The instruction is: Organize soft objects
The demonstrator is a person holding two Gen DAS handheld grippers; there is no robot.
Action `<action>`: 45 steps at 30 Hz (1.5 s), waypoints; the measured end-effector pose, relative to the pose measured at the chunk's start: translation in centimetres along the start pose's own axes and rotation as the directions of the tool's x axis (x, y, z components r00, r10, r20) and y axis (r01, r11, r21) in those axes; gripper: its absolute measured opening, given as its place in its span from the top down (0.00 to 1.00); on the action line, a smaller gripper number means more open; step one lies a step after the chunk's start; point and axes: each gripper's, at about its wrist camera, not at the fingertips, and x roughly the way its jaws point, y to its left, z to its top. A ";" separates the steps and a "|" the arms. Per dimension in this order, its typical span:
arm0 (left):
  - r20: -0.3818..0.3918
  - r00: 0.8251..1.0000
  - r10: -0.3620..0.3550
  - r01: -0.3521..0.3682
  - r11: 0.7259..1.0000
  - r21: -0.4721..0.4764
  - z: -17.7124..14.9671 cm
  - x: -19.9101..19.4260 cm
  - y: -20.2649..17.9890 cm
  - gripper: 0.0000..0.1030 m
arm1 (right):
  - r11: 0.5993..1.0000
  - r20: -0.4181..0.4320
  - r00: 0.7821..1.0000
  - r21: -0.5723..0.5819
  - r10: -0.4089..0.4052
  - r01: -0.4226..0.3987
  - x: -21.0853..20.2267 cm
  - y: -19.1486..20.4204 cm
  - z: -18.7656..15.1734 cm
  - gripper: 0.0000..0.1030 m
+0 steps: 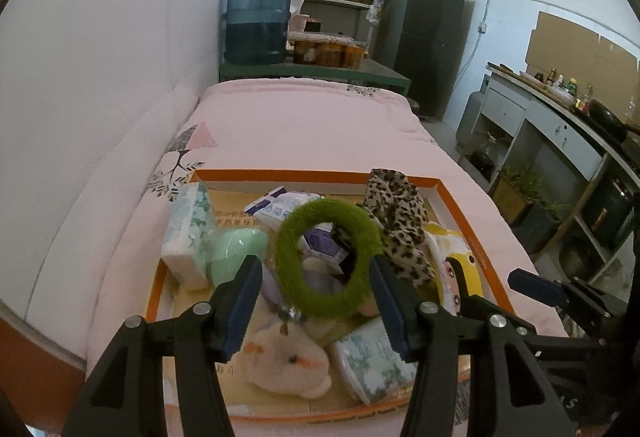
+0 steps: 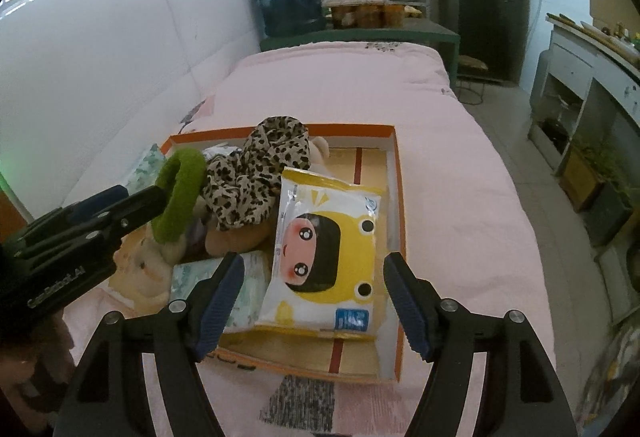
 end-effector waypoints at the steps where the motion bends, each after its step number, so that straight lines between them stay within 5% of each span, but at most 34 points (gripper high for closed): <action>1: 0.001 1.000 -0.002 0.002 1.000 -0.001 -0.1 -0.3 -0.1 0.46 | 1.000 0.002 1.000 0.000 -0.001 0.001 -0.3 0.1 -0.1 0.28; 45: 0.141 0.983 0.121 -0.112 0.991 -0.068 -8.1 -18.2 -0.9 0.46 | 0.994 0.166 0.984 -0.076 -0.068 0.082 -16.1 7.6 -7.6 0.28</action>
